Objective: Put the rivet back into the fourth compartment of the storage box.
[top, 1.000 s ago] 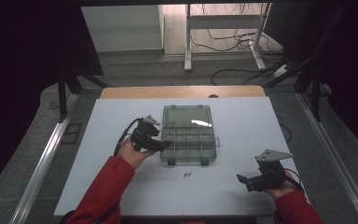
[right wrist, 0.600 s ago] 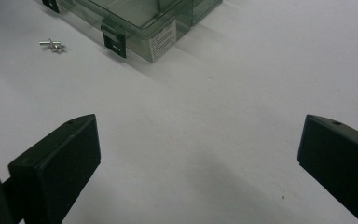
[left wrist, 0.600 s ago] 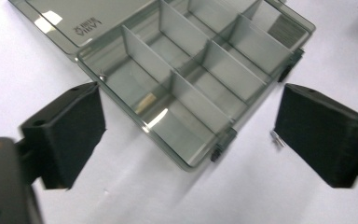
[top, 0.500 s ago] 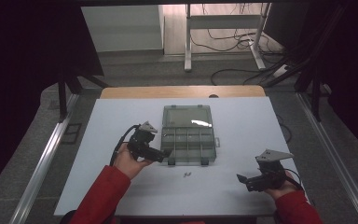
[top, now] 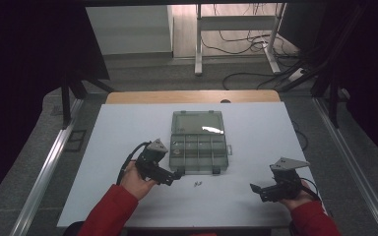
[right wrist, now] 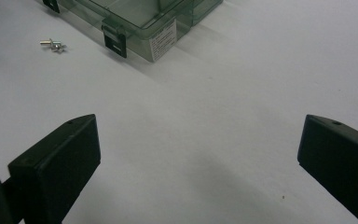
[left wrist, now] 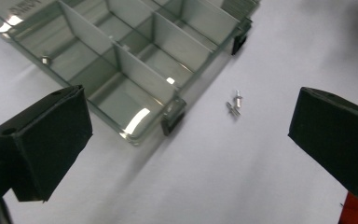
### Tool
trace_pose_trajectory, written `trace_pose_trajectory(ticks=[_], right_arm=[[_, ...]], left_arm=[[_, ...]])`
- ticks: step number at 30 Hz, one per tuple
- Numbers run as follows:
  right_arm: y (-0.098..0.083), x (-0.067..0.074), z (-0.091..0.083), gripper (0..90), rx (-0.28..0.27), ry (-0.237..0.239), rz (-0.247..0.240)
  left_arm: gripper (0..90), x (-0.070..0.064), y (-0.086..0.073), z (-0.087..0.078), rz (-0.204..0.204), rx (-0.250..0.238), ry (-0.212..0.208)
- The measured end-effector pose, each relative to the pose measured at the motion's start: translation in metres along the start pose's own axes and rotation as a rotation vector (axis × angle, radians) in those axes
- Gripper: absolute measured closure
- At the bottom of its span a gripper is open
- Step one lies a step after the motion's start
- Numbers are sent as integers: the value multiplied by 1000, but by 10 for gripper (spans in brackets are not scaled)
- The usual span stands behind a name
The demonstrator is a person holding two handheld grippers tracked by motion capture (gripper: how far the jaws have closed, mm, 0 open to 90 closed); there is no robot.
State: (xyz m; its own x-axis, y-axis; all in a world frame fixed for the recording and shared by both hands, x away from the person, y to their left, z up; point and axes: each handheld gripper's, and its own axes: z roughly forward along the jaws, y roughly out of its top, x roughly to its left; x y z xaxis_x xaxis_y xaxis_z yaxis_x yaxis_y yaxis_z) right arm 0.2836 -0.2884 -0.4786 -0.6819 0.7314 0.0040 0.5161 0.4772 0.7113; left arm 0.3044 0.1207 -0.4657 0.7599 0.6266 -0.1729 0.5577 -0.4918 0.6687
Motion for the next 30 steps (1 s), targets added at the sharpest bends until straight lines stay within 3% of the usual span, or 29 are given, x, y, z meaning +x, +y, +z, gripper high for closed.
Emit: trace_pose_trajectory(ticks=[4,14,16,21,25,27,30], right_arm=[[0,0,0,0,1,0,-2],[0,0,0,0,7,-1,-10],[0,0,0,0,6,-2,-7],[0,1,0,0,9,-3,-11],[-1,1,0,0,9,-4,-10],[-1,1,1,0,10,-3,-9],[-1,1,1,0,12,-4,-11]], left_arm=[[0,-5,-4,4,38,10,8],[0,-20,-5,19,58,86,-25],[0,-25,-5,26,69,100,-52],[49,-33,-4,39,102,134,-36],[198,-36,-2,47,109,137,-60],[317,-36,-2,49,116,140,-63],[459,-37,0,59,98,145,-77]])
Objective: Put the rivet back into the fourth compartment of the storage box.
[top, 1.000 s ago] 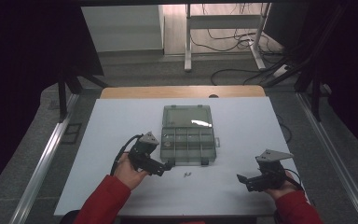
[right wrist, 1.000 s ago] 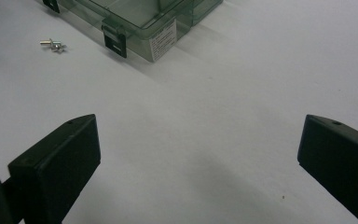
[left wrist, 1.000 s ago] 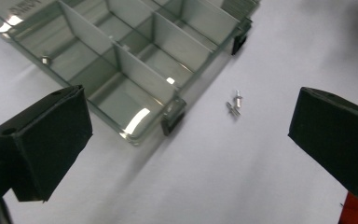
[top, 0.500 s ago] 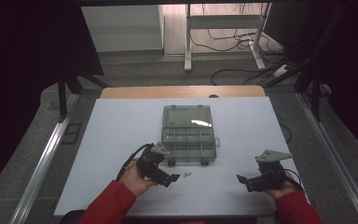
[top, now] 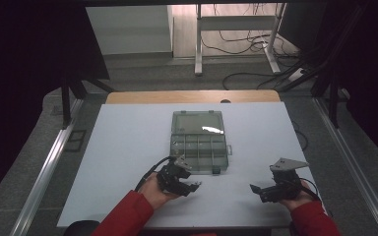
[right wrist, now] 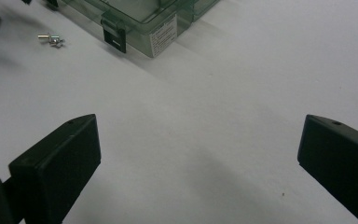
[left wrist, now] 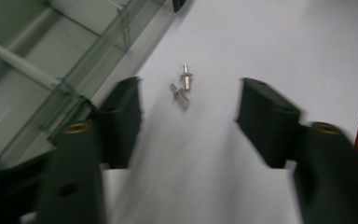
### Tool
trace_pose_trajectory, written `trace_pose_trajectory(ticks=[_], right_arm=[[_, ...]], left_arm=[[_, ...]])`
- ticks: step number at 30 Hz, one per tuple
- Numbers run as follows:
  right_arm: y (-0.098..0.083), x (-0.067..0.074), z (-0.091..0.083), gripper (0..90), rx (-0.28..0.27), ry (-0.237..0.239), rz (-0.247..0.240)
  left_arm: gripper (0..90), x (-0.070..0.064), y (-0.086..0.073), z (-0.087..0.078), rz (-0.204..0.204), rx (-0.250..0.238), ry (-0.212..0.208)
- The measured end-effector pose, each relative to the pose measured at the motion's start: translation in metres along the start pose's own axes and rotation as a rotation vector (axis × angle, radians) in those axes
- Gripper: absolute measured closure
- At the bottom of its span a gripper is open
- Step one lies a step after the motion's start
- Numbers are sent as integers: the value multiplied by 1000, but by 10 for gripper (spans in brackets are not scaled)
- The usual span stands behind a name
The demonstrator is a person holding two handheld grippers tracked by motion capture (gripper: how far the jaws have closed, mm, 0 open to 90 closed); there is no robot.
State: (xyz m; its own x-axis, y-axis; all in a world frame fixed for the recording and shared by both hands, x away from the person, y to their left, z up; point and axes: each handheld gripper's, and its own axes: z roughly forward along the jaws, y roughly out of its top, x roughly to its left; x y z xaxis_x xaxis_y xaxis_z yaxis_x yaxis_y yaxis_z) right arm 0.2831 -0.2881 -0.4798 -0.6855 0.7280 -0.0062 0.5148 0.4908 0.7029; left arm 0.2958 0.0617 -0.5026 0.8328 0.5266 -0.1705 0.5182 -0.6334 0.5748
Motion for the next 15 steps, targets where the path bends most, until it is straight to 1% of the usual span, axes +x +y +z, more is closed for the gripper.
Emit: trace_pose_trajectory(ticks=[2,3,4,5,6,11,15], right_arm=[[0,0,0,0,0,-1,0],[0,0,0,0,1,-1,1],[0,0,0,0,2,-1,3],[0,0,0,0,2,-1,2],[0,0,0,0,3,0,0],[-1,1,0,0,14,0,-4],[-1,1,0,0,16,1,-4]], left_arm=[[527,1,1,4,-4,8,-4],[561,1,2,6,-9,11,0],[592,1,3,8,-9,13,7],[613,3,4,9,-4,20,1],[631,3,5,11,-19,14,-3],[687,2,9,18,-15,30,0],[732,2,11,23,-9,34,15]])
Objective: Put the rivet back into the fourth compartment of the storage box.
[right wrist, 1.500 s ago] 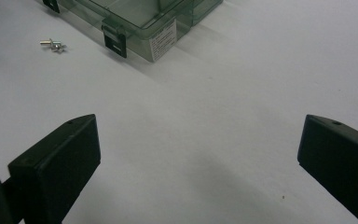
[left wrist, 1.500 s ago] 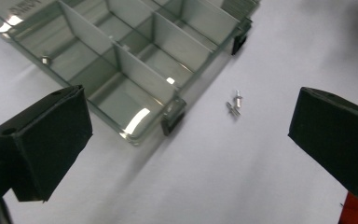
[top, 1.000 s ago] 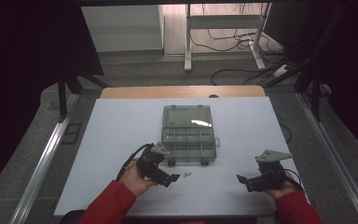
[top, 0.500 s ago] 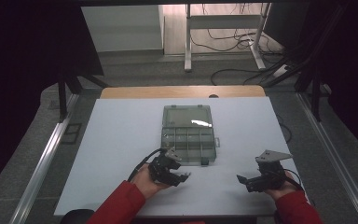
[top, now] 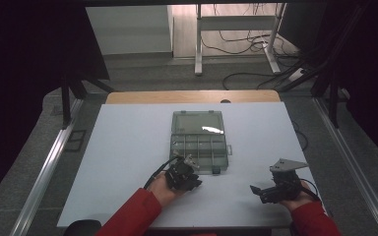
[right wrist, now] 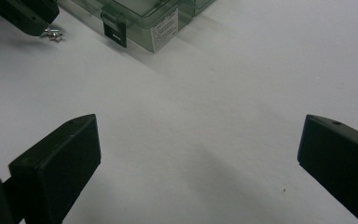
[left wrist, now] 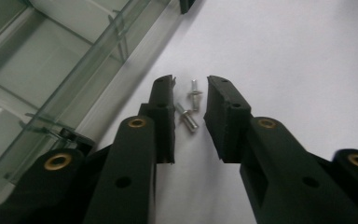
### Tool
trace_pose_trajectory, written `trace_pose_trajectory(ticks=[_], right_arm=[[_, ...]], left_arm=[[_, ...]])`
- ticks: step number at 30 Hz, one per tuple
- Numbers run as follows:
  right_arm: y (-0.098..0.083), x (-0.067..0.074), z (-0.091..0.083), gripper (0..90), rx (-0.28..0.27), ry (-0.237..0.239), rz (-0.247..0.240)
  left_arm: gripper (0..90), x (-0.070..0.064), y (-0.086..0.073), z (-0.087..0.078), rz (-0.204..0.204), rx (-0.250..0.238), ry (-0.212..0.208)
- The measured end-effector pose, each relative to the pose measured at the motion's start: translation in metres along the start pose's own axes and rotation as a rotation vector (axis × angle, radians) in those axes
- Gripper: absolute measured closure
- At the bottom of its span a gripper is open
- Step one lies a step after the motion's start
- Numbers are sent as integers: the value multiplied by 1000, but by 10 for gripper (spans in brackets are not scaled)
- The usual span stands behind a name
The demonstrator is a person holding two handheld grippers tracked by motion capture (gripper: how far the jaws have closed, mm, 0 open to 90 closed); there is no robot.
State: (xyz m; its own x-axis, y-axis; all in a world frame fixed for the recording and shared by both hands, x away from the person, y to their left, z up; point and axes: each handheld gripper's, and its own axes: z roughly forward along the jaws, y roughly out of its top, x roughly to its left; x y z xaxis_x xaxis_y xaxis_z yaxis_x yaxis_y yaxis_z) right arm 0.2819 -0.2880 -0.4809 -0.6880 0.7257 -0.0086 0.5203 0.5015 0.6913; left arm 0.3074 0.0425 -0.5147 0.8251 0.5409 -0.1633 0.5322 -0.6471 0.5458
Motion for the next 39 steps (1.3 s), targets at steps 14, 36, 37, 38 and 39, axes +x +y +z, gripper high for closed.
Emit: trace_pose_trajectory(ticks=[14,36,37,38,39], right_arm=[[0,0,0,0,-1,0,0],[0,-1,-1,0,-9,-4,9],[0,-1,-1,0,-10,-5,9],[0,-1,-1,0,-10,-5,10],[0,-1,-1,0,-10,-7,10]], left_arm=[[827,1,-3,3,16,18,19],[827,7,8,-30,-24,-44,-62],[826,8,9,-31,-25,-47,-65],[826,9,9,-33,-22,-48,-65],[826,10,10,-35,-19,-48,-62]])
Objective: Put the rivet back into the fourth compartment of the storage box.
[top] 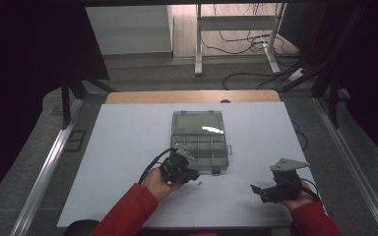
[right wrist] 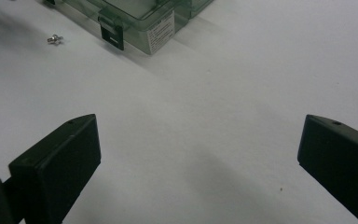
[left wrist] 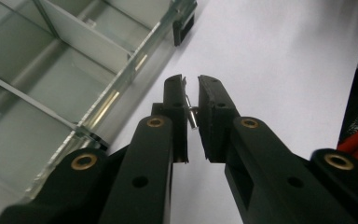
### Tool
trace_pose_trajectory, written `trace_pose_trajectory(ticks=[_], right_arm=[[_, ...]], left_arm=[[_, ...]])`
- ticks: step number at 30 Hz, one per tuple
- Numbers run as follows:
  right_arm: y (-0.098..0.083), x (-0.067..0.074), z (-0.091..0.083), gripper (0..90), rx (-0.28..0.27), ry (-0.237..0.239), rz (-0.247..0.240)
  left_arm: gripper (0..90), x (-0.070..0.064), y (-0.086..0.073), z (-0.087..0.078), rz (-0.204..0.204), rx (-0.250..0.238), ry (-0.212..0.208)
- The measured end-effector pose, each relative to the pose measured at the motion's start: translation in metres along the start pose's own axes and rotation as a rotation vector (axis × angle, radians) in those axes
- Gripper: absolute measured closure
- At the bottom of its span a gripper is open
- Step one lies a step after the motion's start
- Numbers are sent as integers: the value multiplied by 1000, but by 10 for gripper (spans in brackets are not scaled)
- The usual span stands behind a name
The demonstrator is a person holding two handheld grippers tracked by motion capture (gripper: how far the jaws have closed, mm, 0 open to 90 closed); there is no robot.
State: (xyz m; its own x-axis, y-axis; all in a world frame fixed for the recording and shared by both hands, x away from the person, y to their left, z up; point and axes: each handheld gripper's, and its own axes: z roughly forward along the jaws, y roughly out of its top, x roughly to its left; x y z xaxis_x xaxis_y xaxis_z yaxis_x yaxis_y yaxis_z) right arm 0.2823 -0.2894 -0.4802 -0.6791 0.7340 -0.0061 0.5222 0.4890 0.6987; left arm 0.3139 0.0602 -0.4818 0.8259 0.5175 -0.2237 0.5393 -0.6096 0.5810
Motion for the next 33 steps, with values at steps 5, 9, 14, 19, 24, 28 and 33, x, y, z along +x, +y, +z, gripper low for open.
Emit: trace_pose_trajectory(ticks=[5,9,14,19,24,28,33], right_arm=[[0,0,0,0,1,0,-1],[0,0,0,0,0,1,-2],[0,0,0,0,1,1,-2],[0,0,0,0,-2,0,3],[0,-1,-1,0,-4,-10,11],[0,-1,-1,0,-5,-9,10],[0,-1,-1,0,-4,-9,9]], left_arm=[[827,4,3,-7,-9,-13,11],[827,10,6,-15,-10,-19,32],[827,17,9,-22,-19,-30,50],[827,23,11,-27,-25,-34,64],[826,35,14,-33,-48,-51,90],[826,44,17,-39,-60,-60,110],[826,52,22,-44,-64,-72,138]])
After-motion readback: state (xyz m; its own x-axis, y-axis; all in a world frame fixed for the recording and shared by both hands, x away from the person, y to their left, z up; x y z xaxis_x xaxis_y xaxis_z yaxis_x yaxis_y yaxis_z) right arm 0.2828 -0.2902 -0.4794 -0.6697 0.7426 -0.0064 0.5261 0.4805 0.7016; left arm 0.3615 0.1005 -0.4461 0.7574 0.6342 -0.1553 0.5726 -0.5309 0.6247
